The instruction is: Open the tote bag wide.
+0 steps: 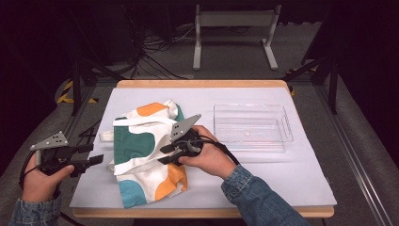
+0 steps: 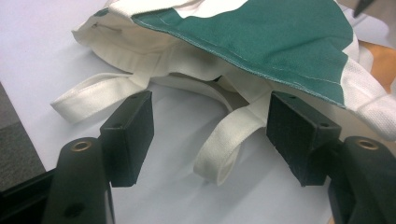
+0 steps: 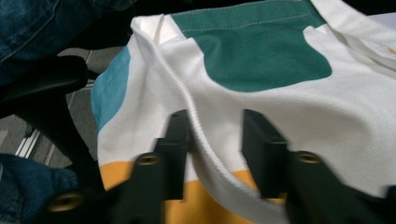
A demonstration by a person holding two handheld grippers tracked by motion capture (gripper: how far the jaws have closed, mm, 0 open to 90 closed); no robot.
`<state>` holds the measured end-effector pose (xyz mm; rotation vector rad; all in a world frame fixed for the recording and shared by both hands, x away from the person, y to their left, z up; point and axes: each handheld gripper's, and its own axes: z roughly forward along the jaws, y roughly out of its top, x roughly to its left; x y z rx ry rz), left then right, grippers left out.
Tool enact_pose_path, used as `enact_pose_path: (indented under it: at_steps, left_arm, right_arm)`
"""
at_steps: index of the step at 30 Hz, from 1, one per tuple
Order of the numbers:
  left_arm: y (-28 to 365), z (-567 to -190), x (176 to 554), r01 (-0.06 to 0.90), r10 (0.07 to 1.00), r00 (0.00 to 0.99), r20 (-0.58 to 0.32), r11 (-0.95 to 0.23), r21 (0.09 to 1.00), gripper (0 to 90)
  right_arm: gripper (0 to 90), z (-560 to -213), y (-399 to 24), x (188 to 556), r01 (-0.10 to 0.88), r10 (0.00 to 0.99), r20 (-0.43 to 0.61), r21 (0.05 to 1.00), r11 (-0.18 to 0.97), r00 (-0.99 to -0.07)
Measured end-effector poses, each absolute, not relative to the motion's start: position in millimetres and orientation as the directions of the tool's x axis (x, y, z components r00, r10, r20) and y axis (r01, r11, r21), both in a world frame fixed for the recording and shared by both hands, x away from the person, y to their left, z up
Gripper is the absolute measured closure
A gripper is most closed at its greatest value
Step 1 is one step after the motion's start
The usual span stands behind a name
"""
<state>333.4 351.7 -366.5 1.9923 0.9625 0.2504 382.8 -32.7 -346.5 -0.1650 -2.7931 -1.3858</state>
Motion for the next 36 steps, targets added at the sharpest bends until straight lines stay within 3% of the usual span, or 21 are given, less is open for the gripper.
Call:
enact_pose_path:
  at_steps: [3,13,22,30,32,34,35,36]
  left_arm:
    - [351.4,-366.4,333.5,0.530,0.706,0.685,-0.178,-0.315,0.787,33.1]
    - [349.7,-369.0,332.1,0.528,0.672,0.718,-0.182,-0.355,0.771,30.4]
    - [333.1,-377.9,336.4,0.490,0.611,0.783,-0.118,-0.487,0.723,29.8]
    - [324.8,-387.9,343.4,0.497,0.601,0.788,-0.133,-0.493,0.714,32.0]
    - [321.2,-391.8,345.1,0.501,0.598,0.790,-0.136,-0.501,0.706,34.2]
    - [318.3,-394.8,347.2,0.496,0.585,0.799,-0.136,-0.516,0.698,48.2]
    - [317.2,-396.0,348.1,0.494,0.588,0.799,-0.130,-0.518,0.699,48.2]
    - [317.2,-396.1,348.6,0.494,0.591,0.797,-0.122,-0.523,0.695,55.8]
  right_arm:
    - [86.9,-344.3,-34.3,381.4,0.095,0.077,0.061,0.790,0.606,-0.995]
    - [87.2,-328.9,-48.4,381.9,0.094,0.144,0.019,0.842,0.532,-0.989]
    - [87.2,-322.7,-56.1,383.1,0.099,0.164,0.017,0.857,0.505,-0.986]
    - [87.2,-319.8,-60.6,383.0,0.105,0.173,0.022,0.866,0.488,-0.985]
    - [87.2,-319.8,-61.0,383.1,0.108,0.175,0.025,0.868,0.485,-0.984]
    - [87.1,-319.6,-61.0,383.1,0.110,0.175,0.028,0.869,0.482,-0.984]
    - [87.2,-319.5,-61.1,383.1,0.111,0.174,0.029,0.869,0.482,-0.984]
    - [87.2,-319.5,-61.2,383.1,0.110,0.174,0.028,0.870,0.481,-0.984]
